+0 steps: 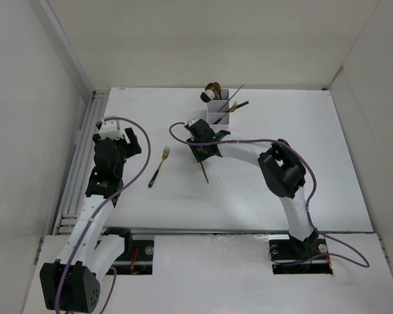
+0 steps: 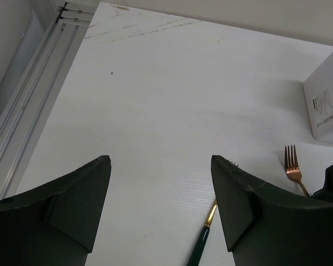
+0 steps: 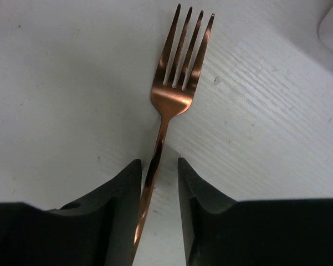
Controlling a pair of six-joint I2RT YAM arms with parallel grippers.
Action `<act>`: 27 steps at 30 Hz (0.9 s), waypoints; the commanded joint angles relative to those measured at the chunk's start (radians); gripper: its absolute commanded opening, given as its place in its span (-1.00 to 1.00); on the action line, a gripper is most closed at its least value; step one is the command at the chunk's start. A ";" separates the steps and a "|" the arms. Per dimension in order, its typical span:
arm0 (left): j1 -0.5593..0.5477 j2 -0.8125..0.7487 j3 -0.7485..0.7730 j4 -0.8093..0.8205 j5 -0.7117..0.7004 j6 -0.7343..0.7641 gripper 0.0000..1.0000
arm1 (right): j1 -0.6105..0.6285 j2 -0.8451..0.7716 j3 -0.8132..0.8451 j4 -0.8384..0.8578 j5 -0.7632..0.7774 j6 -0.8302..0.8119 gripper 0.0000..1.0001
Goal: Sort the eating utensils into containers
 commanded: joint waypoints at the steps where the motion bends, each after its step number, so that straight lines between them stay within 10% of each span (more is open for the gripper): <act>1: 0.010 -0.015 -0.010 0.055 -0.012 -0.005 0.40 | 0.003 0.030 0.016 0.011 0.003 0.003 -0.27; 6: 0.010 -0.005 -0.010 0.055 -0.012 -0.014 0.40 | 0.003 0.042 0.034 0.022 0.004 -0.006 -1.00; 14: 0.040 0.024 -0.020 0.066 0.029 -0.036 0.40 | -0.036 -0.141 -0.059 0.246 -0.145 -0.006 -1.00; 27: 0.079 0.156 0.048 0.130 0.070 -0.014 0.40 | -0.244 -0.329 -0.374 1.298 -0.257 0.204 -1.00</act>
